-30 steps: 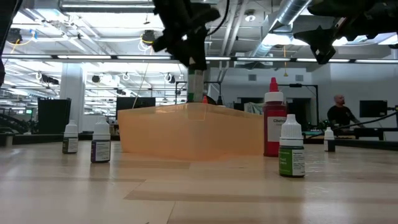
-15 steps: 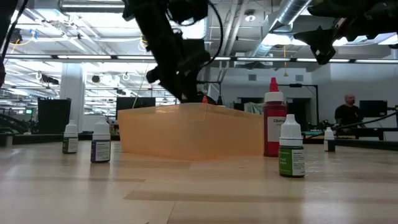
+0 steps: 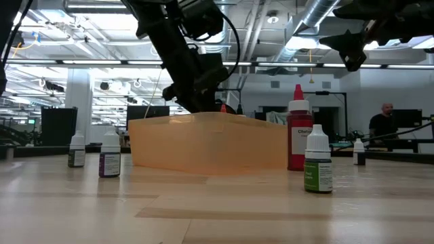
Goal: Pick & Place food coloring
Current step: Put the big green food coloring bottle into the orange bin
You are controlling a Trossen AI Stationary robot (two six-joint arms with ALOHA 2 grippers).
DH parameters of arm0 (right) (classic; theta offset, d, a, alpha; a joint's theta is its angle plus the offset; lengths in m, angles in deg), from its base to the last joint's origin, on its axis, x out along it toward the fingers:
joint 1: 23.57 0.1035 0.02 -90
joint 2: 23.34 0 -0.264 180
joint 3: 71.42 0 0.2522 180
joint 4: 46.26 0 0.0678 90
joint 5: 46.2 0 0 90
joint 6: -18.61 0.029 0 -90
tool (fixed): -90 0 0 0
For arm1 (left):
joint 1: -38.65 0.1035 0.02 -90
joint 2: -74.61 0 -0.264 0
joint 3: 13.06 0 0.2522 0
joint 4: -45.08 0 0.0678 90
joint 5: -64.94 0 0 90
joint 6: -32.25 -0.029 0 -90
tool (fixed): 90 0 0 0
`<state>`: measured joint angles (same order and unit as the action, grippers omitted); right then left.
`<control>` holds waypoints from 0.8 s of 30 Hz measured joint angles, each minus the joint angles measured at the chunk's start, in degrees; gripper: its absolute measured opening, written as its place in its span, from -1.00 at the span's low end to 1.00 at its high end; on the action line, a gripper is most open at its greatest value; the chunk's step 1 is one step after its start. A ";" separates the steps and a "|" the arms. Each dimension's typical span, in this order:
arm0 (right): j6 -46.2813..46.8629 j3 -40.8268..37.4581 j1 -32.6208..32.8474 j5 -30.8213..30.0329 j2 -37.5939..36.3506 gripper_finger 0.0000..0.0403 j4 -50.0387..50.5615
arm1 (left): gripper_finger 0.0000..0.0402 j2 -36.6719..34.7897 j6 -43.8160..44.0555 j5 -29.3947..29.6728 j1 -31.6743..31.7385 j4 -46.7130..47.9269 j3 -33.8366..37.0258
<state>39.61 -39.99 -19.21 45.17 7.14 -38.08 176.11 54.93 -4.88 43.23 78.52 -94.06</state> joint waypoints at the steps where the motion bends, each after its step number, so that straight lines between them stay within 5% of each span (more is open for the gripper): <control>1: 0.00 0.00 0.00 0.00 0.00 0.19 0.00 | -0.27 0.00 0.00 -0.08 0.18 -0.09 0.00; 24: 0.03 0.00 0.00 0.02 0.00 0.19 0.00 | -0.27 0.00 0.07 0.57 0.63 0.27 -0.02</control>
<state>39.64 -39.99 -19.21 45.19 7.14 -38.08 176.11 54.99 -4.31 43.87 78.79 -94.09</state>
